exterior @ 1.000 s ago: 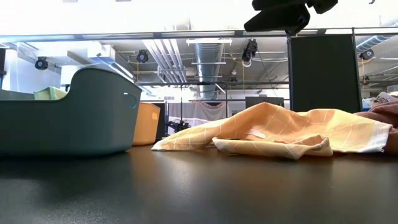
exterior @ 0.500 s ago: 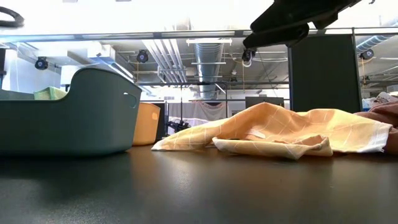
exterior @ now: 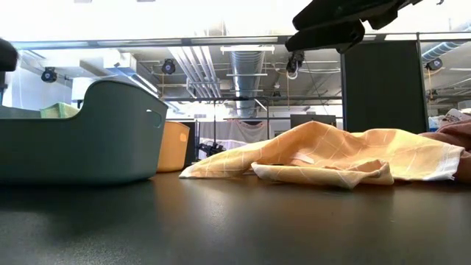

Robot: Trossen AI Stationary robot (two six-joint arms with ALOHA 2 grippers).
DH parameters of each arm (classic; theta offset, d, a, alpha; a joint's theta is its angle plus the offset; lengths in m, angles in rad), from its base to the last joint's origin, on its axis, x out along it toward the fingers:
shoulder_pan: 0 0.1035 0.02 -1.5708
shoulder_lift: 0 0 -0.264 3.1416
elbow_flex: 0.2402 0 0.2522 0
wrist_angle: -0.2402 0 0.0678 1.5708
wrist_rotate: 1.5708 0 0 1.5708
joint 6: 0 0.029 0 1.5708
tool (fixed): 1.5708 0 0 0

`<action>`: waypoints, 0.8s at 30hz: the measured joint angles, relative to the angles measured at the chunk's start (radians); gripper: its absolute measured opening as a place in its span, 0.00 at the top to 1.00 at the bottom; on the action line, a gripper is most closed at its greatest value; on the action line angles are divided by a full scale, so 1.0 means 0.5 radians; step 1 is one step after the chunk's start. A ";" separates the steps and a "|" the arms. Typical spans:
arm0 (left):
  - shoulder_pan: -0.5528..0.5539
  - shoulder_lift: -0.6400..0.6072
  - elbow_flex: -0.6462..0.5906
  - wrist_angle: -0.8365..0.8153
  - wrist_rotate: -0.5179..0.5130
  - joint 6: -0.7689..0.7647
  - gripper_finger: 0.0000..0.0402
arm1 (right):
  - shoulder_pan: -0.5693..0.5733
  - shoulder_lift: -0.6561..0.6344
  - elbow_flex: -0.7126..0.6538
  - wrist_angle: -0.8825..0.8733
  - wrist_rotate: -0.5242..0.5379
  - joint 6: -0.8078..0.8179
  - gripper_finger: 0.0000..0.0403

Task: Sort microfiber towel by color & place in baskets
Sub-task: Put the left green microfiber towel into the blue bin

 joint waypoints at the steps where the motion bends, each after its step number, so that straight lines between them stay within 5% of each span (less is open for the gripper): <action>1: -0.002 -0.002 -0.003 -0.041 -0.024 -0.027 0.96 | 0.000 -0.001 0.000 0.006 0.000 -0.009 0.36; 11: 0.094 -0.010 -0.095 -0.176 0.034 -0.088 0.75 | -0.004 0.041 0.000 0.008 0.063 0.008 0.35; 18: 0.099 -0.010 -0.410 0.142 0.237 -0.077 0.56 | -0.004 0.083 0.000 0.007 0.060 0.059 0.32; 24: 0.098 -0.030 -0.492 0.258 0.223 -0.079 0.54 | -0.004 0.084 0.000 0.006 0.054 0.042 0.33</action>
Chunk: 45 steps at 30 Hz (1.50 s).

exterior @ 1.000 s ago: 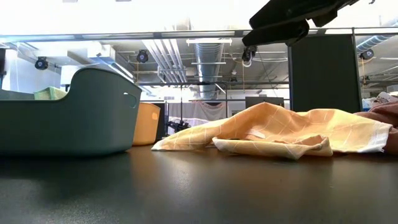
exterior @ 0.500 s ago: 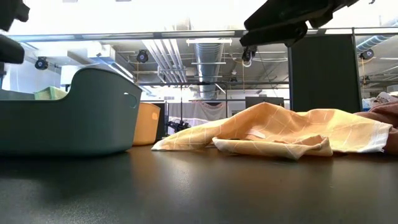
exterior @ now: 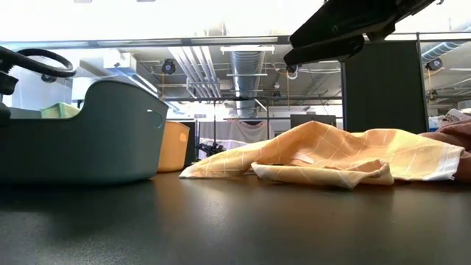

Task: Sort microfiber towel by color & place in baskets
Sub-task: Put the left green microfiber towel into the blue bin

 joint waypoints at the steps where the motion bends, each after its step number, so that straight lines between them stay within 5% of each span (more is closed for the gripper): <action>1: -0.002 -0.009 -0.001 -0.001 -0.009 0.006 0.56 | 0.000 0.000 0.000 -0.001 0.000 -0.004 0.33; 9: 0.002 -0.047 0.155 0.051 -0.183 0.155 0.97 | -0.009 0.000 0.000 0.000 0.001 -0.005 0.36; 16: 0.001 -0.147 0.374 0.041 -0.456 0.279 0.99 | -0.009 0.000 0.000 0.002 0.013 -0.002 0.36; 30: -0.312 -0.953 0.326 -0.161 -1.072 -0.076 1.00 | -0.009 -0.001 0.000 0.002 0.013 0.073 0.34; 41: -0.718 -1.450 0.325 -0.286 -2.419 -0.087 1.00 | -0.017 -0.002 0.000 0.003 0.015 0.140 0.37; 45: -0.767 -1.576 0.325 -0.301 -2.565 -0.021 1.00 | -0.019 -0.002 0.000 0.003 0.015 0.156 0.35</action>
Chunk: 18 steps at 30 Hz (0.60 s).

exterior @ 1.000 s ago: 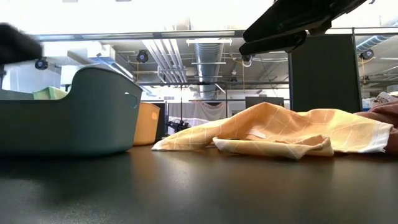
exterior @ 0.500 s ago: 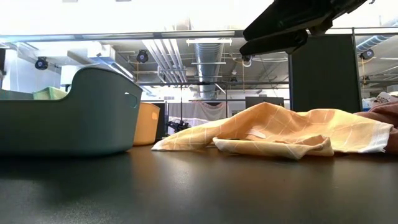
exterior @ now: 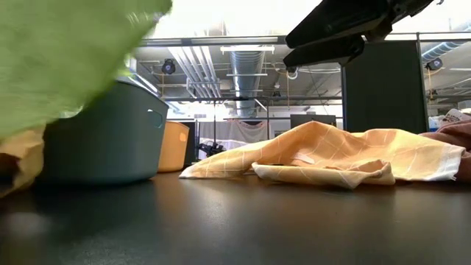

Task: Sort microfiber towel by color & place in baskets
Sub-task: Put the left green microfiber towel into the blue bin

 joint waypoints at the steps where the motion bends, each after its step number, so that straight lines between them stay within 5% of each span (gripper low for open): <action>1: -0.006 -0.015 0.000 0.010 0.001 0.019 1.00 | 0.000 0.000 0.000 0.000 0.000 0.002 0.34; 5: -0.068 -0.020 -0.001 0.175 -0.145 0.202 1.00 | 0.001 0.000 0.000 0.000 0.000 0.005 0.33; 11: -0.166 -0.019 0.000 0.475 -0.873 0.763 1.00 | -0.027 -0.001 0.000 0.000 0.000 0.000 0.34; 18: -0.020 -0.110 0.000 0.429 -0.909 0.867 1.00 | -0.037 -0.001 0.000 0.000 0.001 0.021 0.37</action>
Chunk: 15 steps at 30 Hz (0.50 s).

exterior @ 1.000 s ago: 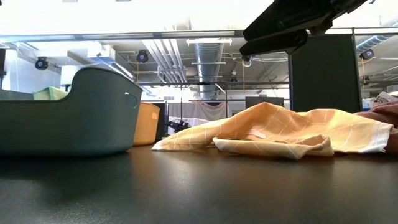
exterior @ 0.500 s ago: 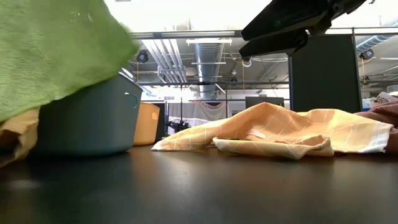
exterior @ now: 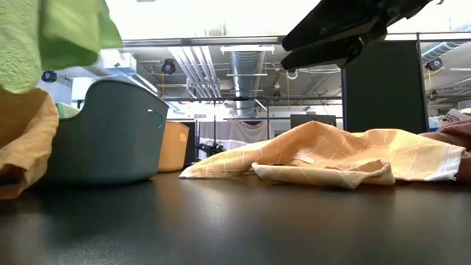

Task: Sort microfiber towel by color & place in baskets
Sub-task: Put the left green microfiber towel into the blue bin

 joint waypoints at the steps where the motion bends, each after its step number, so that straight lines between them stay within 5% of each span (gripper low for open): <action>1: 0.037 -0.001 -0.001 -0.017 0.001 0.021 1.00 | 0.000 -0.001 0.000 0.000 0.000 0.000 0.37; 11: 0.368 -0.172 -0.004 -0.518 0.009 -0.134 1.00 | -0.001 -0.002 0.000 0.000 0.000 0.035 0.36; 15: 0.428 -0.272 -0.003 -0.759 0.265 -0.348 1.00 | -0.001 -0.002 0.000 0.000 0.000 0.066 0.34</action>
